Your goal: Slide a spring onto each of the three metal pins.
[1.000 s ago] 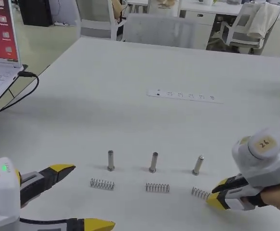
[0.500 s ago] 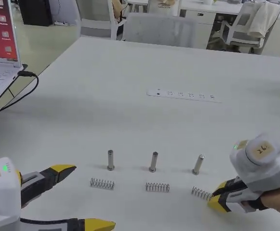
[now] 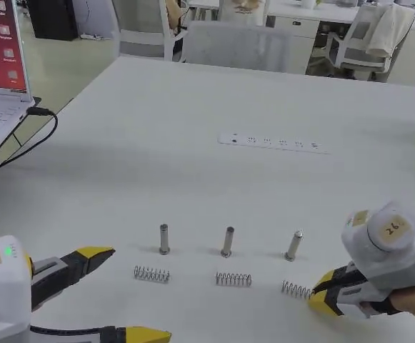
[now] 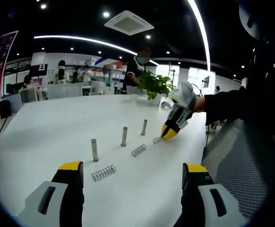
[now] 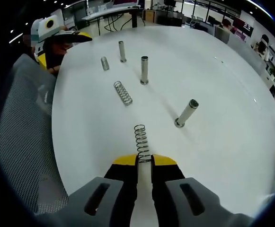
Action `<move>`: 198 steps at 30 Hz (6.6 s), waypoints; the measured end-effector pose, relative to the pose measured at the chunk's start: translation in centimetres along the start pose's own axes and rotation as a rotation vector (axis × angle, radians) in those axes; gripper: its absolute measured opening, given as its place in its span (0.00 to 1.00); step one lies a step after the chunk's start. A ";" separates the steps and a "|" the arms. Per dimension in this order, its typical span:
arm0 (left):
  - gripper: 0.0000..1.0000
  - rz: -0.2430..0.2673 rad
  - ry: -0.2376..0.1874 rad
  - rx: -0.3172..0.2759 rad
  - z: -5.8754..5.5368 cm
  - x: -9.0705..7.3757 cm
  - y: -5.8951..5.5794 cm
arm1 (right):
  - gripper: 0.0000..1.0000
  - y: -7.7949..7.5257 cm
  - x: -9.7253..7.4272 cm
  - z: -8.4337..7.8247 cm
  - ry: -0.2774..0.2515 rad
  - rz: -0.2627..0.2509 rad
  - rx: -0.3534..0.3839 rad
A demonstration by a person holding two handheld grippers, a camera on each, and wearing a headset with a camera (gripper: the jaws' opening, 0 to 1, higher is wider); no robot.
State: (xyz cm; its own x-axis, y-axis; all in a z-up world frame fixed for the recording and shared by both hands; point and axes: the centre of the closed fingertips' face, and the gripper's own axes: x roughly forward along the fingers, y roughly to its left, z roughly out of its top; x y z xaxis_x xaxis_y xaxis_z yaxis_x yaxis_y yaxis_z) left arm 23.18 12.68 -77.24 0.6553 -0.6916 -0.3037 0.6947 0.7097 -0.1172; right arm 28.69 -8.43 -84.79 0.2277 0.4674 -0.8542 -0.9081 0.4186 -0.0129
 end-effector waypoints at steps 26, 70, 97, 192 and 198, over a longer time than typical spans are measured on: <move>0.73 -0.131 0.011 0.078 1.7 1.9 -2.6 | 0.08 4.5 -2.5 6.4 -0.097 0.113 -0.113; 0.25 -0.365 0.038 0.245 1.8 5.0 -7.0 | 0.08 10.0 -2.7 9.9 -0.045 0.239 -0.359; 0.03 -0.378 0.108 0.347 0.3 5.2 -7.6 | 0.08 11.1 -2.6 9.3 -0.002 0.266 -0.395; 0.14 -0.351 0.048 0.253 1.4 5.3 -6.7 | 0.09 11.2 -3.4 12.5 -0.050 0.306 -0.345; 0.20 -0.330 0.041 0.221 1.3 5.3 -6.2 | 0.09 9.7 -4.0 11.8 -0.033 0.276 -0.332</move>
State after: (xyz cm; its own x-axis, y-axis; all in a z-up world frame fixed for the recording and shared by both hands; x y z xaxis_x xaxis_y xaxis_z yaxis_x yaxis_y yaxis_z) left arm 22.74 4.45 -76.91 0.3767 -0.8686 -0.3219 0.9160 0.4009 -0.0099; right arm 23.15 2.97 -75.37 -0.0331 0.5535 -0.8322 -0.9991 0.0042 0.0425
